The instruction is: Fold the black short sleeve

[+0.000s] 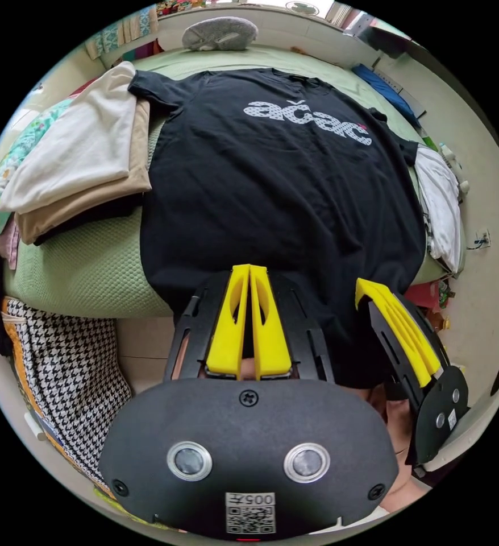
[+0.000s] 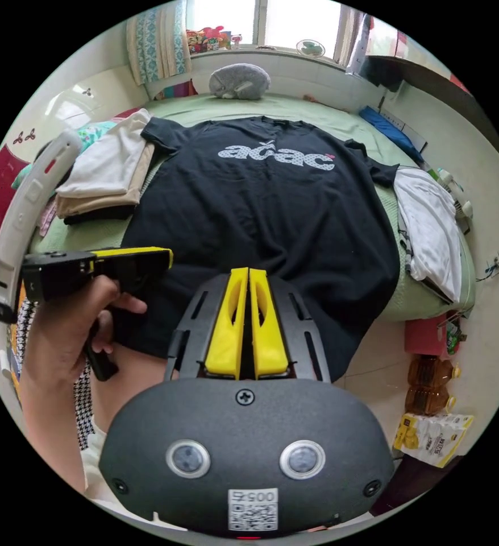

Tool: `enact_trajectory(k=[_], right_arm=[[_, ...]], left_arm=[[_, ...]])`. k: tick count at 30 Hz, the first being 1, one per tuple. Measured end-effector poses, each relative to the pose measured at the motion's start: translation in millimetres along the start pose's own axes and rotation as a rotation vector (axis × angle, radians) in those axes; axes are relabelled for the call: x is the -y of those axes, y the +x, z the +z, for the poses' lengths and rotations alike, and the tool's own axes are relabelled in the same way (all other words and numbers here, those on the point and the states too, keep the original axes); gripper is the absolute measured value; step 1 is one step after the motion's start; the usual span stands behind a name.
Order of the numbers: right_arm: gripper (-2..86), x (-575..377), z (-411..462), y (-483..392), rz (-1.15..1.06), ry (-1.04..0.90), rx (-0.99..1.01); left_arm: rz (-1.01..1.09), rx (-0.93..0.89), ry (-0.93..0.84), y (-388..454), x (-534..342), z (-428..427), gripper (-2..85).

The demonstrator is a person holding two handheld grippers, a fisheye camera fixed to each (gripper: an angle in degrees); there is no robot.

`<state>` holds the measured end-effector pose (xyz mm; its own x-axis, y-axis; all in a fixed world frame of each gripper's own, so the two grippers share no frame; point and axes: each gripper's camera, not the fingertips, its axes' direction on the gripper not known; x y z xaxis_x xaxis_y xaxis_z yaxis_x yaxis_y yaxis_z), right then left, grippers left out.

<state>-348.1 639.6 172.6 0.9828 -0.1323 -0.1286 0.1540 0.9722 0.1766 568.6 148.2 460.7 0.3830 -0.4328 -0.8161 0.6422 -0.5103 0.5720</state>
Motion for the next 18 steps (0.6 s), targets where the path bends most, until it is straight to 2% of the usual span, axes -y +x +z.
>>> enact_trajectory(k=[6,12,14,18], right_arm=[[-0.5,13,2,8,-0.012,-0.024,0.041],[3.0,25,5,6,-0.084,-0.048,-0.020],[3.6,31,8,9,-0.093,-0.058,-0.025],[3.5,41,10,20,-0.087,-0.072,0.014]], left_arm=[[0.019,0.021,0.016,-16,0,2,-0.4],[0.022,-0.149,0.026,-48,0,3,0.0],[0.049,-0.302,0.099,-66,-1,-7,0.3],[0.009,-0.277,0.282,-105,16,-33,2.0]])
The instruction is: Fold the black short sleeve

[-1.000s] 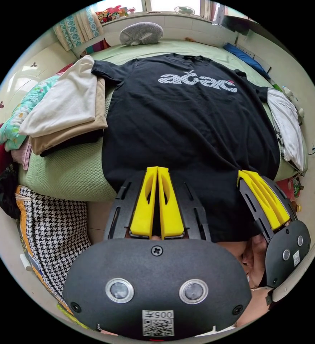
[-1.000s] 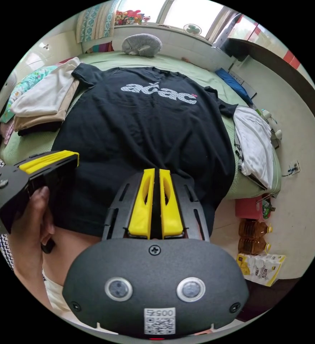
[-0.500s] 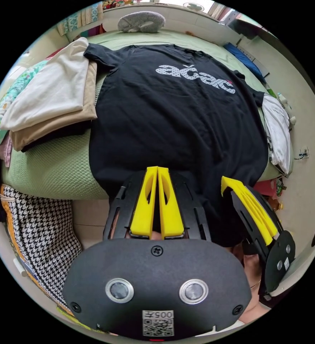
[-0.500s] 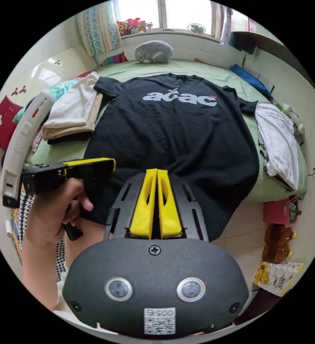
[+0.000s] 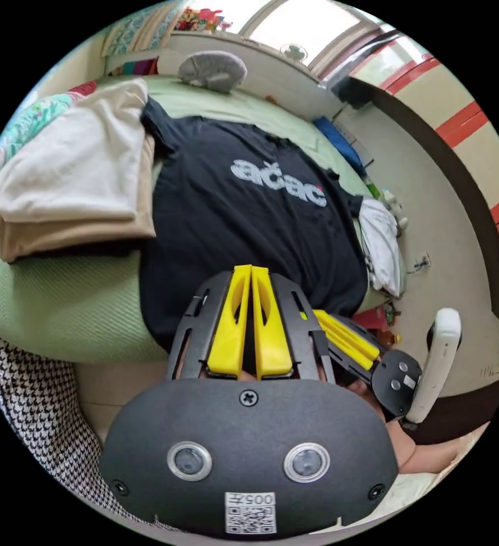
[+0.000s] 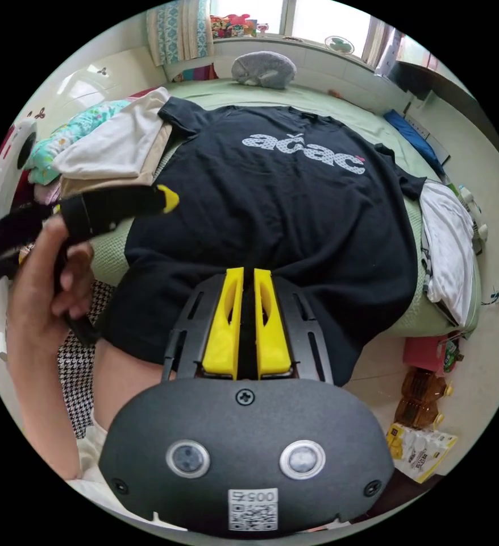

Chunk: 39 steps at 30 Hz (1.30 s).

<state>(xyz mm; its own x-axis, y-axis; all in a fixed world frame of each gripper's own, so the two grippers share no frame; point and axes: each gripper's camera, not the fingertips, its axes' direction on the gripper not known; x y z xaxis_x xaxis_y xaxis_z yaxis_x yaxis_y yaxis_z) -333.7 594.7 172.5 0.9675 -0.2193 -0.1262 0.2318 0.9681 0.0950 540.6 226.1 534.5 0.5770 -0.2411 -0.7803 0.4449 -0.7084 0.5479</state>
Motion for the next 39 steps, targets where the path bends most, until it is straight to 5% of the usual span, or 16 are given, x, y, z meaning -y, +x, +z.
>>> enact_trajectory(k=[8,25,30,39], right_arm=[[-0.6,23,7,42,-0.001,-0.083,0.245],[-1.0,53,-10,67,-0.044,-0.095,0.364],[-1.0,66,-24,63,-0.074,-0.092,0.333],[-0.9,156,-106,64,-0.134,0.229,-0.024]], left_arm=[[-0.029,0.266,0.283,-71,95,-24,11.1],[-0.114,0.406,0.284,-107,146,4,3.9],[-0.099,0.386,0.275,-110,150,4,2.4],[-0.224,0.276,0.356,-108,143,21,1.5]])
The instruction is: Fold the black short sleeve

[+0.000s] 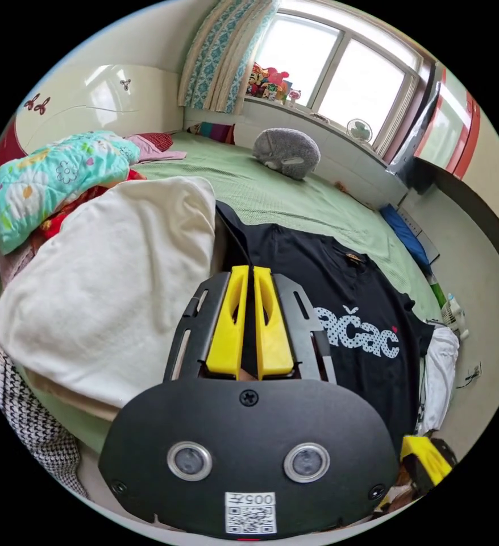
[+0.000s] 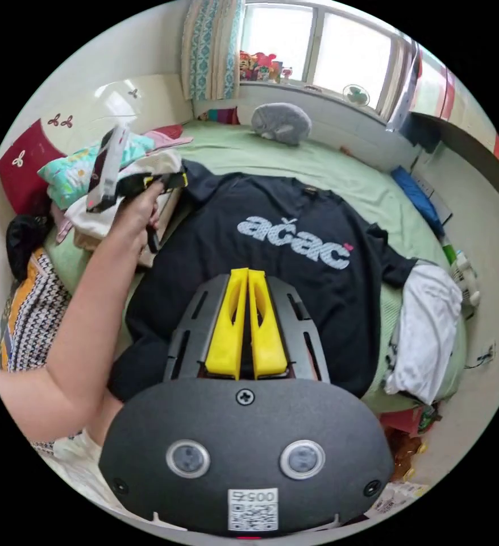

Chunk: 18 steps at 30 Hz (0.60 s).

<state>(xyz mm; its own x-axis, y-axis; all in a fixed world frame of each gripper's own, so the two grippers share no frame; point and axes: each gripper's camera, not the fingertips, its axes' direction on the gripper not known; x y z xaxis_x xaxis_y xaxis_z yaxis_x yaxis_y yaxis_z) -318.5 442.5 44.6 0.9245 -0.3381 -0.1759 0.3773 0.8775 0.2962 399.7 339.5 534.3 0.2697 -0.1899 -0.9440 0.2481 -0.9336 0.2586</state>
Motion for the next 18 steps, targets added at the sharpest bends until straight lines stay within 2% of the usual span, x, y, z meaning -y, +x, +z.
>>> enact_trajectory(k=[3,6,8,9,12,15,18], right_arm=[[-1.0,37,-12,7,-0.027,0.061,-0.015],[-1.1,69,-19,3,-0.174,0.203,0.032],[-1.0,98,-16,-3,-0.241,0.370,0.037],[-1.0,108,-13,-5,-0.245,0.386,0.029],[-0.7,164,14,-18,-0.277,0.317,0.093],[0.8,219,59,-31,-0.325,0.178,0.309],[9.0,265,111,-42,-0.288,-0.026,0.493]], left_arm=[[-0.036,-0.025,0.000,-3,-8,17,1.5],[-0.076,-0.087,-0.033,-12,-12,32,1.4],[-0.058,-0.119,-0.052,-14,-8,38,1.4],[-0.045,-0.121,-0.052,-13,-8,40,1.4],[-0.013,-0.112,-0.096,-10,-6,57,1.3],[-0.007,-0.150,-0.118,-10,-3,69,1.3],[0.005,-0.123,-0.137,-11,2,79,1.3]])
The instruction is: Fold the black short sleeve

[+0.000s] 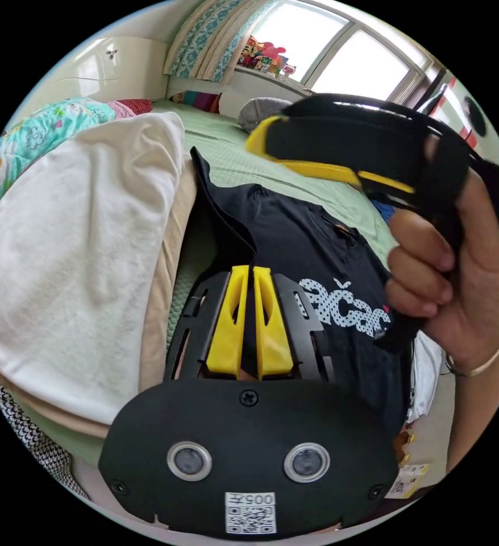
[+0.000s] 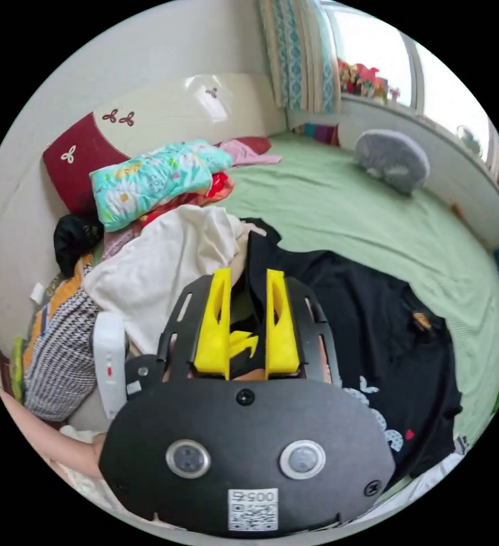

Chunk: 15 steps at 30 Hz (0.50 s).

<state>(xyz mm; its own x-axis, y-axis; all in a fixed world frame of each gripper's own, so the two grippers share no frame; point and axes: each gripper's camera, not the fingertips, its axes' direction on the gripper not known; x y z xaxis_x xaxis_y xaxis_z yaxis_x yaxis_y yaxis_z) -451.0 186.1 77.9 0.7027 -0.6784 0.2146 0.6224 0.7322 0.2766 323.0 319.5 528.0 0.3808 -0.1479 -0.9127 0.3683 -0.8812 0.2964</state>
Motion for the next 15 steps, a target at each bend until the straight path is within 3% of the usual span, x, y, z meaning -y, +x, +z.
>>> enact_trajectory(k=[6,11,15], right_arm=[[13.0,63,30,22,0.095,0.033,0.082],[10.3,101,66,27,0.148,-0.100,0.037],[4.2,108,63,34,0.225,-0.050,0.061]], left_arm=[[-0.002,-0.005,-0.033,-11,15,14,1.3],[0.008,-0.024,-0.072,-16,23,32,1.3],[0.010,-0.031,-0.072,-18,28,36,1.3]])
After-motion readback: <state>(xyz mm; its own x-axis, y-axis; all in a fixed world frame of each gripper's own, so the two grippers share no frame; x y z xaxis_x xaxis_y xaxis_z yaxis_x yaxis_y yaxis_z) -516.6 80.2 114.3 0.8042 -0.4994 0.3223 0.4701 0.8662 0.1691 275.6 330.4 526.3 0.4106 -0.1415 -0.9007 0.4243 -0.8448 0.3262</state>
